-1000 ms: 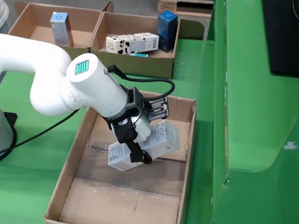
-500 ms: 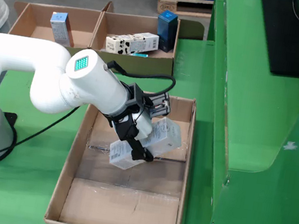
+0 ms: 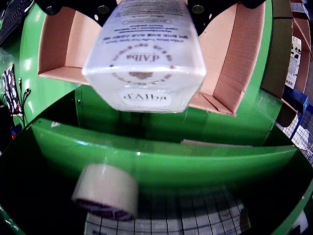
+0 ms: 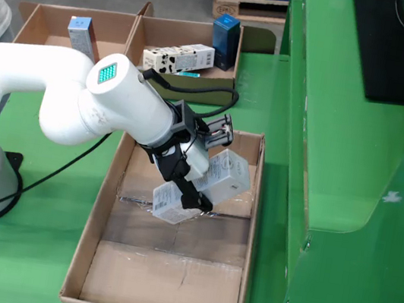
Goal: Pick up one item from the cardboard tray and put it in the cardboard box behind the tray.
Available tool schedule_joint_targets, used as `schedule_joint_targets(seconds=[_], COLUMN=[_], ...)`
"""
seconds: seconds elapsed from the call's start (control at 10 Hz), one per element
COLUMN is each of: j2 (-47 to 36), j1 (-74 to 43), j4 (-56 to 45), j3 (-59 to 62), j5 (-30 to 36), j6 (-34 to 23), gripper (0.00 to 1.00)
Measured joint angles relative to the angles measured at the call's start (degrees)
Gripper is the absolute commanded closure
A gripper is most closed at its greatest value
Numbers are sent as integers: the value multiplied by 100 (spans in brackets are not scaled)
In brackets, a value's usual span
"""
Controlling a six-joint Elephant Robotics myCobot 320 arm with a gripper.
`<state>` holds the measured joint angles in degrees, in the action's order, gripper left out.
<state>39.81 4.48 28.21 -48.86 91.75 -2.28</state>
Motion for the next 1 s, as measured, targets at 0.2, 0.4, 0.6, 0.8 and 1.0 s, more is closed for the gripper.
schedule_joint_targets(seconds=[0.2, 0.4, 0.6, 0.8, 1.0], j2=[0, 0, -9, -211, -211], j1=[0, 17, 26, 17, 17], j4=[-185, -405, -466, -695, -844], j3=[184, 439, 527, 747, 923], j5=[-26, -44, -61, -88, -88], j6=[18, 18, 35, 18, 18], gripper=[100, 100, 100, 100, 100])
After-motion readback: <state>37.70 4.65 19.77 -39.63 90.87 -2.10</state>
